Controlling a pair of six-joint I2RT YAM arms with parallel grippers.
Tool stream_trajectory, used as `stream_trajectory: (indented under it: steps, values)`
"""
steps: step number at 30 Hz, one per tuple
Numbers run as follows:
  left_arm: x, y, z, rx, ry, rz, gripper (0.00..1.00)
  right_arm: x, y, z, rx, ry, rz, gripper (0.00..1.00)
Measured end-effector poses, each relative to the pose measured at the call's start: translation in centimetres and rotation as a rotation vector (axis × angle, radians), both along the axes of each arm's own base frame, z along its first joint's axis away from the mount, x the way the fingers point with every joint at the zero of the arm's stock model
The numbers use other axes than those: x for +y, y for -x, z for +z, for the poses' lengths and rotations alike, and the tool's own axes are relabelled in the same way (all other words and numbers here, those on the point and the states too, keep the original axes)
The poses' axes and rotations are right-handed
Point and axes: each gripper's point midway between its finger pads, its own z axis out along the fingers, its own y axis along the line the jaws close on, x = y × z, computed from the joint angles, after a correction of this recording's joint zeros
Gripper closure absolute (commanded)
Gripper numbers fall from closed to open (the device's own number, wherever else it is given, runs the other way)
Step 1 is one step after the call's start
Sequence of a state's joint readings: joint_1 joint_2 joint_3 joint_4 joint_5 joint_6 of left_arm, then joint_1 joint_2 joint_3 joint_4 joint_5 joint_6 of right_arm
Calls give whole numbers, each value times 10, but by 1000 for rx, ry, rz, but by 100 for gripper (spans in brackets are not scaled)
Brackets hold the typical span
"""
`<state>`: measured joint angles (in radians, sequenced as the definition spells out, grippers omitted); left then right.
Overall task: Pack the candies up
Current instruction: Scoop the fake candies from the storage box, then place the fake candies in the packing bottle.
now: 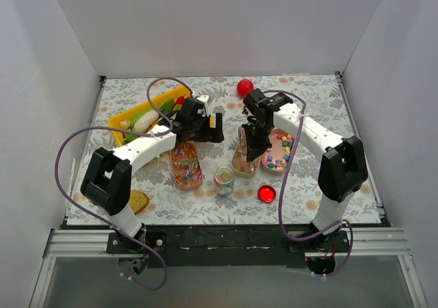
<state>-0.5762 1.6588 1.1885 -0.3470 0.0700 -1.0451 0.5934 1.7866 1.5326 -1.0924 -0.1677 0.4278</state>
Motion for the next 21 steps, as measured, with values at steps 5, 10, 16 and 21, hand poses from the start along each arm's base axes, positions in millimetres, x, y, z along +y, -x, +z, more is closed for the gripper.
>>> stream_trajectory:
  steps: [5,10,16,21]
  values:
    - [21,-10,21,-26,20,58,2,18,19,40,-22,-75,72,99]
    - [36,-12,57,-83,53,92,2,32,60,70,-13,-135,176,99]
    - [56,-2,104,-146,106,110,2,46,108,81,57,-190,284,99]
    - [67,34,133,-180,158,82,2,48,131,83,131,-224,303,99]
